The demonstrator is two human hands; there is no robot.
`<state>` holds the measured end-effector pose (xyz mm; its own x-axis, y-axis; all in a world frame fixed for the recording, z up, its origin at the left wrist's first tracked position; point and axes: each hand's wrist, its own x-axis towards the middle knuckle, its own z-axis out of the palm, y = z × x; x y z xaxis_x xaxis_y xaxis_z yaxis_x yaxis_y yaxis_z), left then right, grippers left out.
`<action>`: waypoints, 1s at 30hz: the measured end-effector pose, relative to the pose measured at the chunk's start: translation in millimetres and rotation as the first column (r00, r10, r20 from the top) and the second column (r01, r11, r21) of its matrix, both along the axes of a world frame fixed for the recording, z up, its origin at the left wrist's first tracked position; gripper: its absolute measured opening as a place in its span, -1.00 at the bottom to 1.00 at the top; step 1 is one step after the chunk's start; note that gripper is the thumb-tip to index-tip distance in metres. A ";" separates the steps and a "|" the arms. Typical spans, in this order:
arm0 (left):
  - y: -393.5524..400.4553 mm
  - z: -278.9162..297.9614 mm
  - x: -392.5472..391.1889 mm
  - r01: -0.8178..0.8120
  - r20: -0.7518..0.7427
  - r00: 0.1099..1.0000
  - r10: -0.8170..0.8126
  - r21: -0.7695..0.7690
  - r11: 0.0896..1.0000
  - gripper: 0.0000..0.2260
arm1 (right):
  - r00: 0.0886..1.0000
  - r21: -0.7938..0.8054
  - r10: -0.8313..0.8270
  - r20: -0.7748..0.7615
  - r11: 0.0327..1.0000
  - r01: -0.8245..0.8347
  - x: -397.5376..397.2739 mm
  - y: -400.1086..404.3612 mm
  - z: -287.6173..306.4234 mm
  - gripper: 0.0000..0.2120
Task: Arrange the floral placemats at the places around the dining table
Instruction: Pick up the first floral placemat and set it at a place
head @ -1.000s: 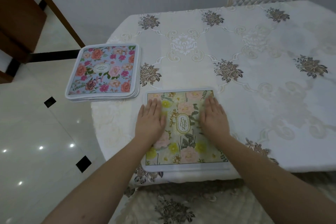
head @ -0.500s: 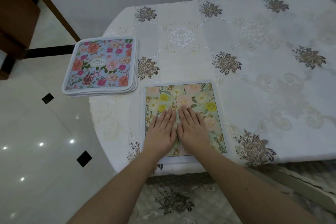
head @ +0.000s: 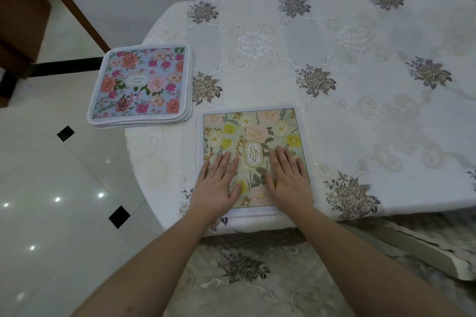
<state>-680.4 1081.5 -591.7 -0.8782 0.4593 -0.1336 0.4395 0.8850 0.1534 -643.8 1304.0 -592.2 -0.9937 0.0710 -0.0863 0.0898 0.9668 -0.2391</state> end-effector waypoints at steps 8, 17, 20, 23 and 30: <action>-25.0 4.7 13.3 0.040 0.010 0.999 -0.040 0.009 0.999 -0.39 | 1.000 -0.019 0.023 0.019 1.000 -0.023 18.8 28.2 4.2 -0.41; -54.3 10.7 26.5 0.145 0.066 0.988 -0.142 -0.047 0.988 -0.39 | 0.985 0.041 -0.088 0.152 0.996 0.083 41.5 28.2 13.5 -0.40; -52.6 13.5 27.2 0.145 0.077 0.987 -0.142 -0.039 0.989 -0.40 | 0.958 0.006 -0.201 0.206 0.979 0.204 46.1 5.2 20.1 -0.37; -52.3 14.5 29.5 0.144 0.066 0.988 -0.140 -0.054 0.988 -0.40 | 0.935 -0.005 -0.235 0.265 0.970 0.245 53.0 -23.9 22.5 -0.31; -59.3 15.8 40.1 0.190 0.087 0.979 -0.187 -0.034 0.981 -0.41 | 0.918 0.011 -0.218 0.331 0.974 0.227 63.1 -62.8 27.2 -0.30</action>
<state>-640.3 1022.2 -575.9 -0.7614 0.6082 -0.2245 0.5865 0.7938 0.1610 -580.7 1241.2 -565.0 -0.8685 0.2798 -0.4091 0.3792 0.9067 -0.1849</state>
